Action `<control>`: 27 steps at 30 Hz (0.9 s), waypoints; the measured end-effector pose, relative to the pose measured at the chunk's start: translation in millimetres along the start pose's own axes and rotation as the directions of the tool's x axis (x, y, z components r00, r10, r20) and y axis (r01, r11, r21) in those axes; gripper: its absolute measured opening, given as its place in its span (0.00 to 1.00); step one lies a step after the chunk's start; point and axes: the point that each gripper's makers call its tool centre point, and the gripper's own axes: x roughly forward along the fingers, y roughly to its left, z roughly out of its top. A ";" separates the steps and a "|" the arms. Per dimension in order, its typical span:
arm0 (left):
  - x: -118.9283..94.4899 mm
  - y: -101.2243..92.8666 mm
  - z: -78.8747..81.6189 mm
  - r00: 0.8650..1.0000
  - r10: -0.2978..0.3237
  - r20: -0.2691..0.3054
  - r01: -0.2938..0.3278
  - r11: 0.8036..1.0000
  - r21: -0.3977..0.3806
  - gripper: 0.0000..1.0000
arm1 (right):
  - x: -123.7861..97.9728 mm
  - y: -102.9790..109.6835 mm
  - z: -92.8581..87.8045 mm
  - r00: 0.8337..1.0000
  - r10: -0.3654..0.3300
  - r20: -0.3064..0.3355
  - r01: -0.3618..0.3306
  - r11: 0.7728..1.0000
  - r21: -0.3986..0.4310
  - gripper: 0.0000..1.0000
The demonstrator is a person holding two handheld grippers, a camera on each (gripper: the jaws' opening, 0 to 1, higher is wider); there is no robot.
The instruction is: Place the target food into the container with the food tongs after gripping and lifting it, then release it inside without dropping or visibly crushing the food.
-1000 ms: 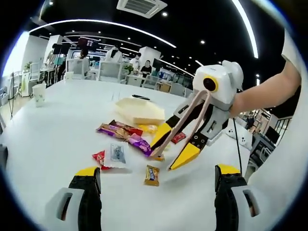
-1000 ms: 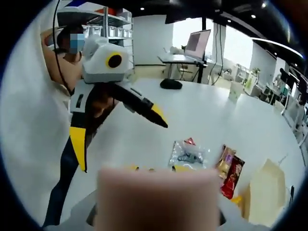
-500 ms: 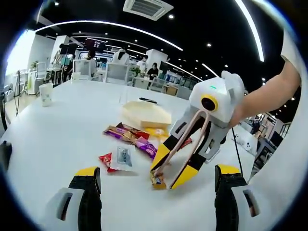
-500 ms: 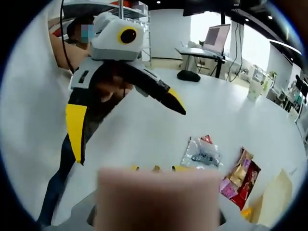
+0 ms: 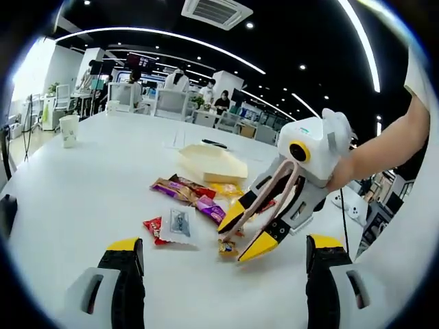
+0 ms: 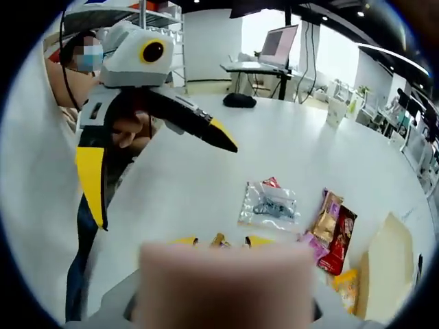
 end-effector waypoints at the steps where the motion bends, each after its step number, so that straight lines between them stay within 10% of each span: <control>1: 0.6 -0.2 0.9 1.000 -0.003 0.002 0.003 1.000 -0.003 0.99 | -2.7 -0.9 0.2 1.000 -0.001 0.004 0.001 1.000 0.010 0.27; 27: -14.8 -2.9 -1.4 0.999 0.009 0.050 -0.008 0.999 -0.038 0.99 | -5.3 -4.1 -9.2 0.994 -0.111 0.000 0.111 0.986 0.122 0.27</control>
